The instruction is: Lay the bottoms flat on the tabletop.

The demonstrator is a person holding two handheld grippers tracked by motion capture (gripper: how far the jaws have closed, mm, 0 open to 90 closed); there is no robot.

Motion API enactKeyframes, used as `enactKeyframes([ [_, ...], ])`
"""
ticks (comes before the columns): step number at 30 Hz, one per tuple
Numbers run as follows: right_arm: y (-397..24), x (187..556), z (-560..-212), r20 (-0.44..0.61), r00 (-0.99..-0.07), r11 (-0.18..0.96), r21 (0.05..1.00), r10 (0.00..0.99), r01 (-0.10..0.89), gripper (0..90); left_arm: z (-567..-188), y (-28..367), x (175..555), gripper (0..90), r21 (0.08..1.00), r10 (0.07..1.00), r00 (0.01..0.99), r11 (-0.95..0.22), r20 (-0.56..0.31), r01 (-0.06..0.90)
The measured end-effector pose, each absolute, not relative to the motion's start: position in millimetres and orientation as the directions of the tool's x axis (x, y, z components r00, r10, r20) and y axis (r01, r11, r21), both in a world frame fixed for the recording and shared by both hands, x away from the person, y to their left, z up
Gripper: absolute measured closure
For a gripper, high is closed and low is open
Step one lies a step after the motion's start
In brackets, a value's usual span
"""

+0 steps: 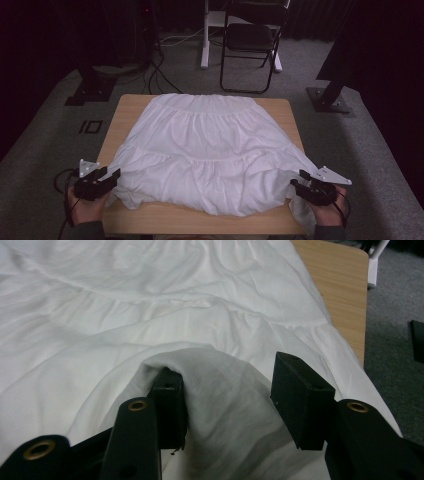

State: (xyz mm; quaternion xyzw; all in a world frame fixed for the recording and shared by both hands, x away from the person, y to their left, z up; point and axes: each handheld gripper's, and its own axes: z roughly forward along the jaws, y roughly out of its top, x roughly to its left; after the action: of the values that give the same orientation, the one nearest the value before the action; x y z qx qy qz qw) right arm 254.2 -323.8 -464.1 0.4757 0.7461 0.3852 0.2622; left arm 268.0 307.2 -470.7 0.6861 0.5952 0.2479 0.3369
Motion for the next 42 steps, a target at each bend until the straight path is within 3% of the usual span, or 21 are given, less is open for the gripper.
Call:
enactKeyframes([
  [7, -325.1, 279.1, -471.9, 0.044, -0.327, 0.138, 0.849, 0.944, 0.510, 49.1, -505.3, 298.4, 298.5, 45.5, 0.684, 0.982, 0.175, -0.082, -0.068, 0.725],
  [14, -336.9, 265.1, -449.0, 0.019, -0.312, 0.131, 0.883, 0.950, 0.450, 44.9, -522.0, 300.4, 304.0, 54.6, 0.644, 0.984, 0.163, -0.079, -0.071, 0.761],
  [17, -342.2, 258.0, -445.6, 0.015, -0.296, 0.124, 0.887, 0.955, 0.445, 44.7, -517.5, 301.8, 297.9, 53.8, 0.660, 0.985, 0.157, -0.070, -0.074, 0.748],
  [22, -348.7, 258.4, -449.9, 0.012, -0.249, 0.108, 0.879, 0.968, 0.464, 52.6, -500.6, 303.1, 279.1, 53.1, 0.696, 0.985, 0.160, -0.070, -0.066, 0.715],
  [26, -348.6, 267.2, -460.0, 0.024, -0.279, 0.129, 0.847, 0.960, 0.516, 68.6, -491.4, 298.7, 260.0, 52.2, 0.720, 0.977, 0.198, -0.085, -0.074, 0.689],
  [28, -346.2, 271.3, -465.7, 0.032, -0.281, 0.134, 0.824, 0.959, 0.551, 71.8, -488.0, 296.6, 250.8, 50.5, 0.729, 0.973, 0.217, -0.095, -0.075, 0.678],
  [29, -344.4, 271.7, -467.5, 0.038, -0.291, 0.138, 0.817, 0.956, 0.560, 71.4, -486.5, 295.8, 246.5, 49.8, 0.729, 0.971, 0.229, -0.107, -0.070, 0.676],
  [35, -326.5, 256.8, -459.9, -0.008, -0.362, 0.201, 0.843, 0.932, 0.498, 49.0, -482.3, 290.6, 228.3, 46.0, 0.730, 0.961, 0.274, -0.155, -0.046, 0.666],
  [39, -320.7, 245.2, -444.1, -0.034, -0.408, 0.226, 0.873, 0.912, 0.432, 46.2, -479.9, 290.5, 213.9, 46.3, 0.713, 0.959, 0.280, -0.177, -0.029, 0.678],
  [42, -313.1, 242.3, -444.3, -0.023, -0.482, 0.262, 0.862, 0.876, 0.435, 45.1, -484.0, 289.0, 212.0, 46.7, 0.691, 0.958, 0.283, -0.179, -0.038, 0.700],
])
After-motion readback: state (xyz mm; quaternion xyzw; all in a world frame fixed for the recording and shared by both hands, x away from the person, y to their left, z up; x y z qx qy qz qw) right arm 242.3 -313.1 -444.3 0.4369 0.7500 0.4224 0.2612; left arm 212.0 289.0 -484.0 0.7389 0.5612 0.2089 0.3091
